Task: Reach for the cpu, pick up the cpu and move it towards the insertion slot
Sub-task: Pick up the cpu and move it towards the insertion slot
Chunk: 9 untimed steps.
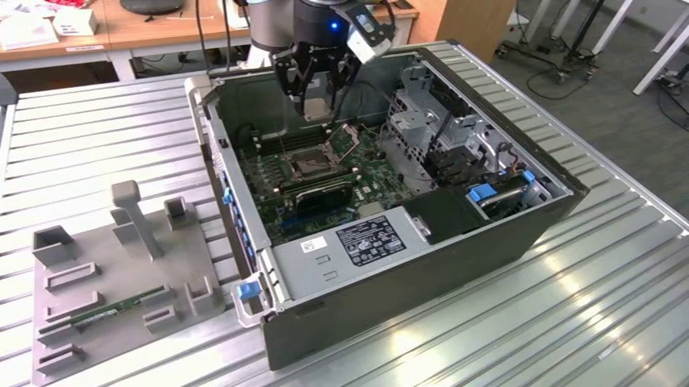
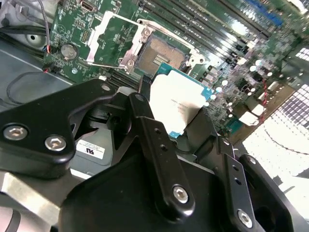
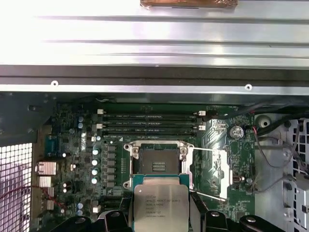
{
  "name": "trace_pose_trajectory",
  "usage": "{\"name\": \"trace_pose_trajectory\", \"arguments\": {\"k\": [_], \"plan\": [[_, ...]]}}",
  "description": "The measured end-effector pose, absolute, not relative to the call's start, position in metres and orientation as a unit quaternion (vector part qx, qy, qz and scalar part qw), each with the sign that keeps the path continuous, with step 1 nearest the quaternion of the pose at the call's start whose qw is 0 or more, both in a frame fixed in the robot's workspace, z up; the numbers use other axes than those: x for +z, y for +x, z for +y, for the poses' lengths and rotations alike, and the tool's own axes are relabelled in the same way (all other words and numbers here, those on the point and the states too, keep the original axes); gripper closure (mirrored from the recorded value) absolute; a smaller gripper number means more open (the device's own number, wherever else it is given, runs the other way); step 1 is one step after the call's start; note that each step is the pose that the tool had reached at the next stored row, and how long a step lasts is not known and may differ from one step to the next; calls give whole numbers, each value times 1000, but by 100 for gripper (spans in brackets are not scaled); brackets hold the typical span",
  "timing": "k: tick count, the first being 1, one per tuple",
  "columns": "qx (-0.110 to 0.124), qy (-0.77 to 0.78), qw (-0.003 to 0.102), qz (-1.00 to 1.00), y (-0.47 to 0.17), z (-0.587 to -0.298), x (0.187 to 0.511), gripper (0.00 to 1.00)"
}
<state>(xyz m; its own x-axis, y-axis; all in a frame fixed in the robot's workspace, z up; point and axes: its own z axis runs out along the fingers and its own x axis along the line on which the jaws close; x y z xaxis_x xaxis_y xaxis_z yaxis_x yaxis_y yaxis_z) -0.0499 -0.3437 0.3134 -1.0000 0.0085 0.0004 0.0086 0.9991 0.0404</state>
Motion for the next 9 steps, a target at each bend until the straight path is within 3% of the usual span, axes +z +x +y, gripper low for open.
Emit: {"name": "trace_pose_trajectory", "arguments": {"k": [9], "plan": [[-20, -6, 0, -1000, -50, -340, 297, 46]]}}
